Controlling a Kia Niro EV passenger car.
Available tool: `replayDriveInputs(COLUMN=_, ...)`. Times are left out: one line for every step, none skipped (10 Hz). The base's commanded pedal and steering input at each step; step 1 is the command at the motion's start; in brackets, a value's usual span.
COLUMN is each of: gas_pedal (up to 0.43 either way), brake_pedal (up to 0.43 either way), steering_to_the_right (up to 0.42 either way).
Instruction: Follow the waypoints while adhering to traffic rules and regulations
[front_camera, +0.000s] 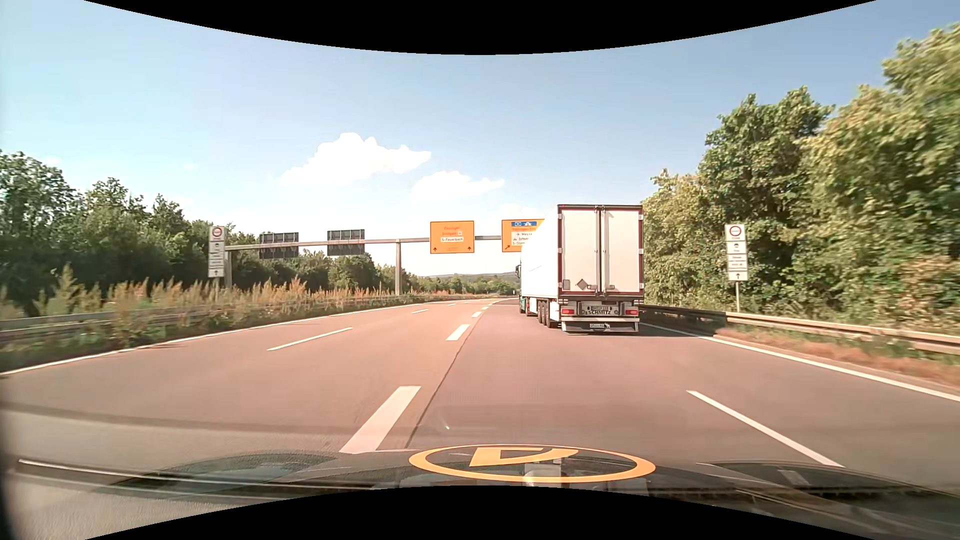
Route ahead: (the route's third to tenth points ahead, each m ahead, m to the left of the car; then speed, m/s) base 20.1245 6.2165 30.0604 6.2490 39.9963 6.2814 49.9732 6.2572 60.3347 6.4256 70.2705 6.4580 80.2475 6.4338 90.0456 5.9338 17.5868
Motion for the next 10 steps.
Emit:
replayDriveInputs(gas_pedal=0.0, brake_pedal=0.244, steering_to_the_right=0.0)
replayDriveInputs(gas_pedal=0.0, brake_pedal=0.213, steering_to_the_right=0.0)
replayDriveInputs(gas_pedal=0.0, brake_pedal=0.0, steering_to_the_right=0.0)
replayDriveInputs(gas_pedal=0.0, brake_pedal=0.0, steering_to_the_right=0.0)
replayDriveInputs(gas_pedal=0.0, brake_pedal=0.0, steering_to_the_right=0.0)
replayDriveInputs(gas_pedal=0.0, brake_pedal=0.0, steering_to_the_right=0.0)
replayDriveInputs(gas_pedal=0.028, brake_pedal=0.0, steering_to_the_right=0.0)
replayDriveInputs(gas_pedal=0.098, brake_pedal=0.0, steering_to_the_right=0.0)
replayDriveInputs(gas_pedal=0.157, brake_pedal=0.0, steering_to_the_right=0.0)
replayDriveInputs(gas_pedal=0.22, brake_pedal=0.0, steering_to_the_right=0.0)
